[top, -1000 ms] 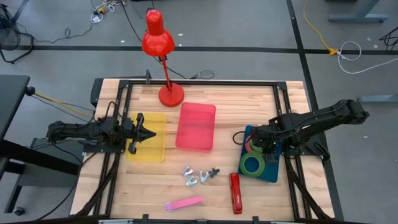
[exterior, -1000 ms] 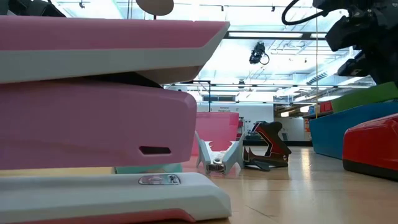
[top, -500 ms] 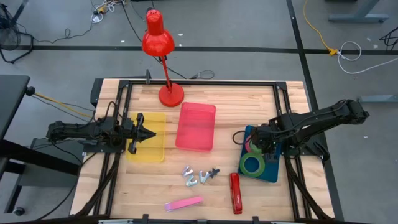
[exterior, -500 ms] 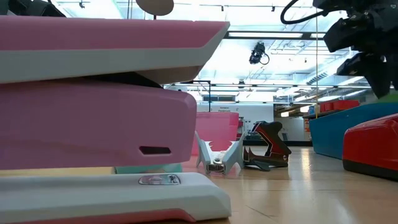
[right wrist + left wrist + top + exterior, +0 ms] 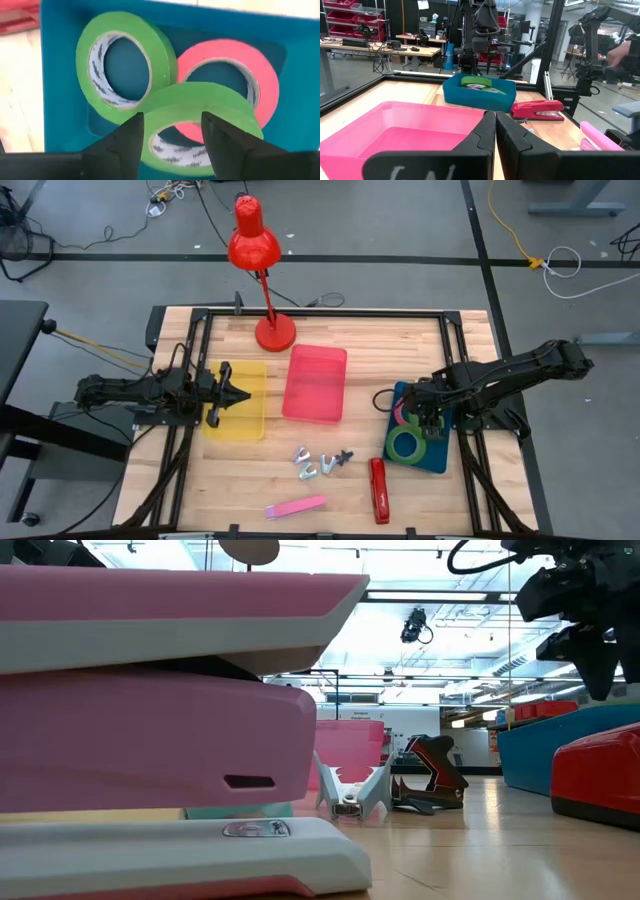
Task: Pick and place Stapler, Stapler remover, tape
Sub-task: Put the red stapler into the red bin
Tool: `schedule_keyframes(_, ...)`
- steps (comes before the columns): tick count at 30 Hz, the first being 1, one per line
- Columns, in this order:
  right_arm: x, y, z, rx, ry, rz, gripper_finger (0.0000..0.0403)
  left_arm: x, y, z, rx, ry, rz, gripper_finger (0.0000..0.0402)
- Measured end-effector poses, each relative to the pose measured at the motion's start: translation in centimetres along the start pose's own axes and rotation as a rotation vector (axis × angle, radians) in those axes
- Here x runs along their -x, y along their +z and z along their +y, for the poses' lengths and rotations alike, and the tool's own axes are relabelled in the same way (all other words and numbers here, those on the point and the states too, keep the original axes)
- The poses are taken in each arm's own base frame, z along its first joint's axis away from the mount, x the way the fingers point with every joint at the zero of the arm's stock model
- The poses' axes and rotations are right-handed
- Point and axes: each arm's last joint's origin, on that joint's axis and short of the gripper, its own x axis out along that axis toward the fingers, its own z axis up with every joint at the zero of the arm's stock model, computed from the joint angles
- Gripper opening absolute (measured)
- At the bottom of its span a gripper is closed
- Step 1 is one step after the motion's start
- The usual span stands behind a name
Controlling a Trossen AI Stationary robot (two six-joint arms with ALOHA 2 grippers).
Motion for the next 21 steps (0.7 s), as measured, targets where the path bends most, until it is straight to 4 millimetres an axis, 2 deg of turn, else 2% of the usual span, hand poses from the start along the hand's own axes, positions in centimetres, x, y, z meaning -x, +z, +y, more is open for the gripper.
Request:
schedule_keyframes(17,0.3,2.4,0.4,0.075,-0.051,-0.274,0.0199,0.0,0.0,0.0,0.000,0.000,0.000,0.0018)
schedule_keyframes(21,0.4,2.6,0.4,0.079,-0.049,-0.294,0.0199,0.0,0.0,0.0,0.000,0.000,0.000,0.0018)
